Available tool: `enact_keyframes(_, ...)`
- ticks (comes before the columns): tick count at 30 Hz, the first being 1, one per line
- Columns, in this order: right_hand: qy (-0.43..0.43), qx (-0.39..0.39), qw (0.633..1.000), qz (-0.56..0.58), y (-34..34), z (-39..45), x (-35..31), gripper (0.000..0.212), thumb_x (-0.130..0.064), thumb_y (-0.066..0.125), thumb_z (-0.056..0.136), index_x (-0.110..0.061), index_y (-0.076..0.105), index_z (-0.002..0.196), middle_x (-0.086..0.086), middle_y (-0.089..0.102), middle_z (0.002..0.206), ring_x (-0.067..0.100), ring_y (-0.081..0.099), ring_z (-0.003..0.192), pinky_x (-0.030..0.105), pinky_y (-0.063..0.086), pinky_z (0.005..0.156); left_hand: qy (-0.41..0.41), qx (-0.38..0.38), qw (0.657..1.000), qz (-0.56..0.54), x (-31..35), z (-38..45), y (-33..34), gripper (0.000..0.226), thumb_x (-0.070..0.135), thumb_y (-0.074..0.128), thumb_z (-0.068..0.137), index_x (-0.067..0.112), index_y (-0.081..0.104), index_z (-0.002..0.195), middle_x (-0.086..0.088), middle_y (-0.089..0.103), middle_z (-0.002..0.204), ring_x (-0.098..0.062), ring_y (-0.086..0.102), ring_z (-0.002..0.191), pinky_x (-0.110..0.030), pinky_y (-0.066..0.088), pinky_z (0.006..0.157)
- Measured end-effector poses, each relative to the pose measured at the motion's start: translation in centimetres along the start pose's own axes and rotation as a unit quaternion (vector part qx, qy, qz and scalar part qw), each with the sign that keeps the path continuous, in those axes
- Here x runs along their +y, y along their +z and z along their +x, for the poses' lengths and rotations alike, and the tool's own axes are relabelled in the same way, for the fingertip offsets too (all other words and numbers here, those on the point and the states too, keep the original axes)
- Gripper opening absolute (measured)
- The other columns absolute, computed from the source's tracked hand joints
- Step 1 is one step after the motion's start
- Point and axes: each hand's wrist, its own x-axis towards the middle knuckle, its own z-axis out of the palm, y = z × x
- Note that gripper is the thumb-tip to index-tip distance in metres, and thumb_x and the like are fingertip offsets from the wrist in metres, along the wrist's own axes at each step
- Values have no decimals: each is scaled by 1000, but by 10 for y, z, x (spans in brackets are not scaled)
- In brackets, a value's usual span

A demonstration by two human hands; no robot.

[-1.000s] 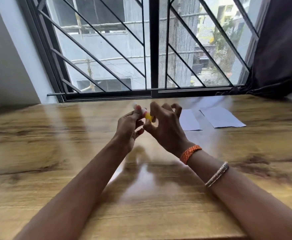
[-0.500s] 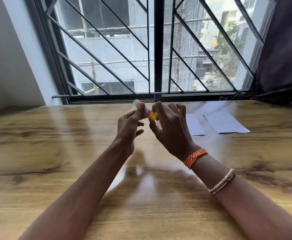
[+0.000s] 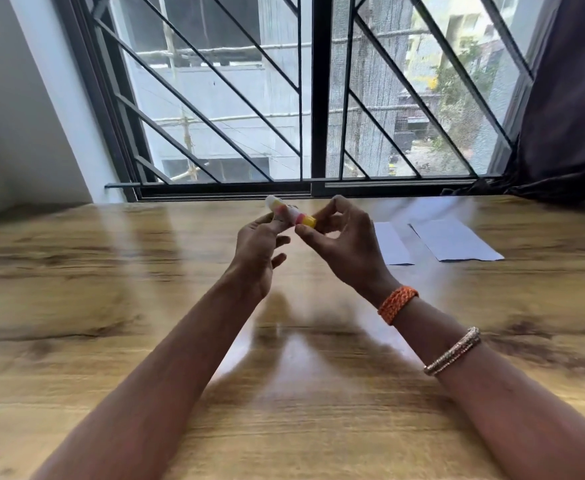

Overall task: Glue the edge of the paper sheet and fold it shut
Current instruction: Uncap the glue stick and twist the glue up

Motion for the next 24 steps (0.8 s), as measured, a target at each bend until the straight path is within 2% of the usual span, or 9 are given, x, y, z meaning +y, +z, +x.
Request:
enact_keyframes(3,-93,-13,981,-171,2,-3,8,22,-26,71,79,-19,52,87,-5,66,74,16,64,72,41,38,87,1,25,1000,0,-3,-2,0,19,41,61,83,23,68,79,12,67,83,-10,50,82,-29,37,70)
enact_keyframes(5,-142,-10,960,-241,3,-5,12,25,-22,72,78,-14,54,94,-3,65,76,20,61,75,36,28,84,11,47,999,10,-3,-5,0,24,46,65,78,23,69,78,10,70,82,-11,53,84,-30,39,71)
enact_keyframes(7,-142,-9,959,-247,2,-5,11,28,-22,75,76,-12,55,93,-2,64,76,22,59,74,31,22,78,36,64,997,11,-2,-7,2,22,43,67,78,22,68,75,7,69,77,-5,56,77,-27,39,69)
enact_keyframes(9,-137,-1,956,-258,1,-7,10,28,-26,75,75,-13,56,91,-2,66,78,22,59,75,31,21,77,63,76,995,8,-2,-10,4,20,38,68,78,19,68,73,4,67,73,8,57,57,-22,37,65)
enact_keyframes(11,-142,15,943,-302,1,-8,9,27,-30,76,73,-15,58,88,-1,67,82,24,59,80,32,22,78,76,91,993,13,-2,-11,6,22,38,69,78,16,68,73,3,66,71,13,52,44,-20,35,61)
enact_keyframes(15,-139,46,919,-366,3,-7,5,20,-24,73,69,-16,62,83,2,62,95,28,56,92,39,23,84,58,108,992,1,-3,-14,9,25,39,67,79,16,65,68,2,62,67,0,50,58,-21,34,60)
enact_keyframes(19,-134,59,912,-384,1,-5,4,15,-27,69,70,-17,64,80,1,60,99,28,52,103,38,19,89,55,96,994,-8,-3,-15,12,20,30,64,84,19,63,68,4,61,70,-1,46,62,-21,34,63)
enact_keyframes(24,-79,-11,928,-365,-1,-2,8,14,-27,60,82,-17,69,86,-2,58,104,25,43,115,37,12,93,56,81,995,-10,-4,-16,12,11,20,61,87,15,66,78,6,59,70,0,50,61,-21,36,66)
